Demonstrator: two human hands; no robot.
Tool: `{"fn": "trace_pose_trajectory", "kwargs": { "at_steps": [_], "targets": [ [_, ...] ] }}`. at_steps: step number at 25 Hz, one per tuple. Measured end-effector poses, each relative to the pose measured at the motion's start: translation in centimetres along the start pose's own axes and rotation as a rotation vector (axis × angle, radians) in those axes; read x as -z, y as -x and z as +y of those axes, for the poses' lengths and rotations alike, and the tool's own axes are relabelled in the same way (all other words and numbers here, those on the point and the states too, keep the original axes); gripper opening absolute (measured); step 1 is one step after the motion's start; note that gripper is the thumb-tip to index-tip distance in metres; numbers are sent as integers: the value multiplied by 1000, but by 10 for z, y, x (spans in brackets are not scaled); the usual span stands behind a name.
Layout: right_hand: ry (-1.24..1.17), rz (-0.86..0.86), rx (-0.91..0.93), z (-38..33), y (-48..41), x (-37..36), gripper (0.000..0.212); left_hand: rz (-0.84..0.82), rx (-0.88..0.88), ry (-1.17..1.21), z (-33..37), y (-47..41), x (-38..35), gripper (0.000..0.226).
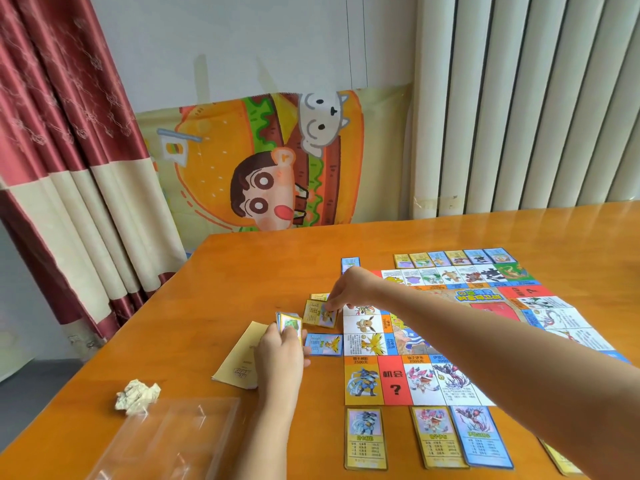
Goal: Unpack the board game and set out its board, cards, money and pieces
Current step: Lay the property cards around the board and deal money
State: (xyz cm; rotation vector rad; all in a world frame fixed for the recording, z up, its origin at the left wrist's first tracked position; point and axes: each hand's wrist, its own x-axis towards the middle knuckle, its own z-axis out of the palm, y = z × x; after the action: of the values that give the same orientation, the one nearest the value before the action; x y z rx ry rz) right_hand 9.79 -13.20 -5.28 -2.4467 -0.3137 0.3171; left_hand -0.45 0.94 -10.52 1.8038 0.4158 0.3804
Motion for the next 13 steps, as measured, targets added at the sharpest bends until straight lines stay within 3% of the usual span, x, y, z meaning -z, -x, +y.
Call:
{"fn": "trace_pose_trajectory", "kwargs": {
  "at_steps": [6, 13],
  "targets": [
    [155, 1, 34, 2, -9, -11, 31, -63, -108, -308, 2, 9, 1, 20],
    [285, -37, 68, -2, -12, -17, 31, -46, -73, -313, 6, 14, 1, 20]
  ]
}}
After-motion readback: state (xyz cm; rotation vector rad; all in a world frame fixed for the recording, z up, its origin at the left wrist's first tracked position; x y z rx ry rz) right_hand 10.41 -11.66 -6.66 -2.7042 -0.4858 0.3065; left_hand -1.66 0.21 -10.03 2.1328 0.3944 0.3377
